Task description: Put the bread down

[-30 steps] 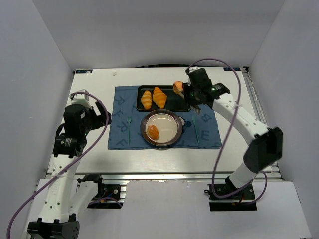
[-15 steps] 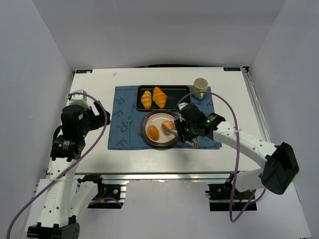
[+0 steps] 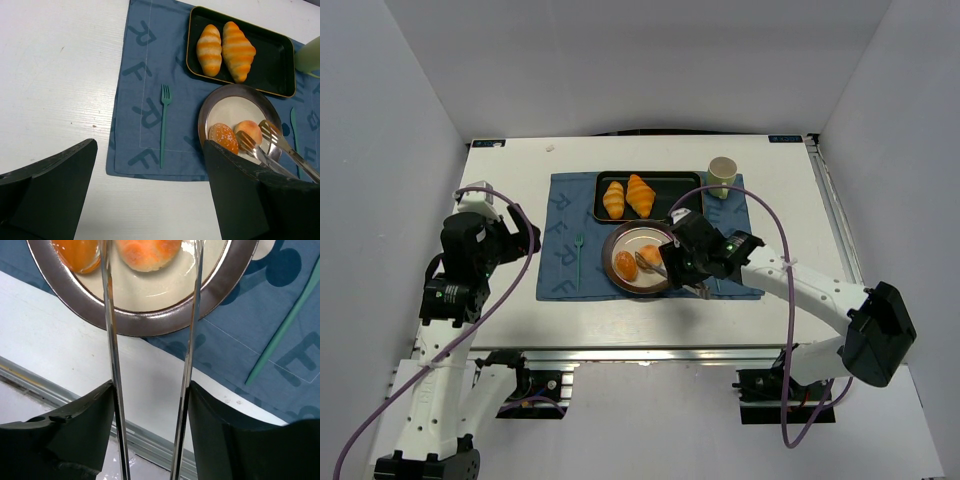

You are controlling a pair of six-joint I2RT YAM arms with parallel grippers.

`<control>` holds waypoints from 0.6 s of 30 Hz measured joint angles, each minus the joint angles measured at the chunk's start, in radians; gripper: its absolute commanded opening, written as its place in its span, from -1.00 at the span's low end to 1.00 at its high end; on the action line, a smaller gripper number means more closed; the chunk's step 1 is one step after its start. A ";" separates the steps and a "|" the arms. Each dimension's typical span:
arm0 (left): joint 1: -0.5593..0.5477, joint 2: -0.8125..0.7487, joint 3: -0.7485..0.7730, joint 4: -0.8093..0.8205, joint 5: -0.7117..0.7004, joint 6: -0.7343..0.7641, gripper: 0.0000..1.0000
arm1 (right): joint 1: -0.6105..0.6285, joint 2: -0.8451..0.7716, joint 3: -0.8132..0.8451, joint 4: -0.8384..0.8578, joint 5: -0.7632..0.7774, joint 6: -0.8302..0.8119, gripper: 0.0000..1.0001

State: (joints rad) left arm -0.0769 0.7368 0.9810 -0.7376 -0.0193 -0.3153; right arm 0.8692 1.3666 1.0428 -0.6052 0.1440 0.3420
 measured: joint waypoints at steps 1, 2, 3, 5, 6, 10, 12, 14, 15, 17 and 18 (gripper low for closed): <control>0.000 0.000 0.000 0.000 0.000 0.000 0.96 | 0.000 -0.001 0.000 -0.002 0.006 0.001 0.30; 0.000 0.000 0.000 0.000 0.000 0.000 0.96 | 0.001 -0.003 0.000 -0.006 0.010 0.002 0.32; 0.000 0.000 0.001 -0.001 0.000 0.000 0.97 | 0.002 -0.008 0.000 -0.013 0.013 0.004 0.32; 0.000 0.000 0.002 -0.003 0.000 0.000 0.96 | 0.003 -0.023 0.001 -0.027 0.016 0.007 0.33; 0.000 0.000 0.003 -0.004 0.000 0.000 0.96 | 0.003 -0.033 0.003 -0.034 0.019 0.010 0.33; 0.000 0.000 0.015 -0.008 0.000 0.000 0.96 | 0.003 -0.065 0.029 -0.063 0.030 0.015 0.33; 0.000 0.000 0.021 -0.011 0.000 0.000 0.96 | 0.003 -0.084 0.049 -0.077 0.041 0.018 0.33; 0.000 -0.001 0.026 -0.012 0.000 0.000 0.96 | 0.004 -0.110 0.065 -0.088 0.056 0.022 0.32; 0.000 -0.001 0.028 -0.014 0.000 0.000 0.97 | 0.004 -0.127 0.072 -0.094 0.068 0.026 0.31; 0.000 -0.001 0.029 -0.014 0.000 0.000 0.96 | 0.003 -0.164 0.081 -0.107 0.097 0.037 0.30; 0.000 -0.002 0.029 -0.015 0.000 0.000 0.96 | 0.003 -0.187 0.086 -0.114 0.113 0.042 0.29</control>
State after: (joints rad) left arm -0.0769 0.7353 1.0103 -0.7525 -0.0193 -0.3153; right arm 0.8726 1.1801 1.1290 -0.7189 0.2565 0.3843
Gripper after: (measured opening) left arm 0.983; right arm 0.656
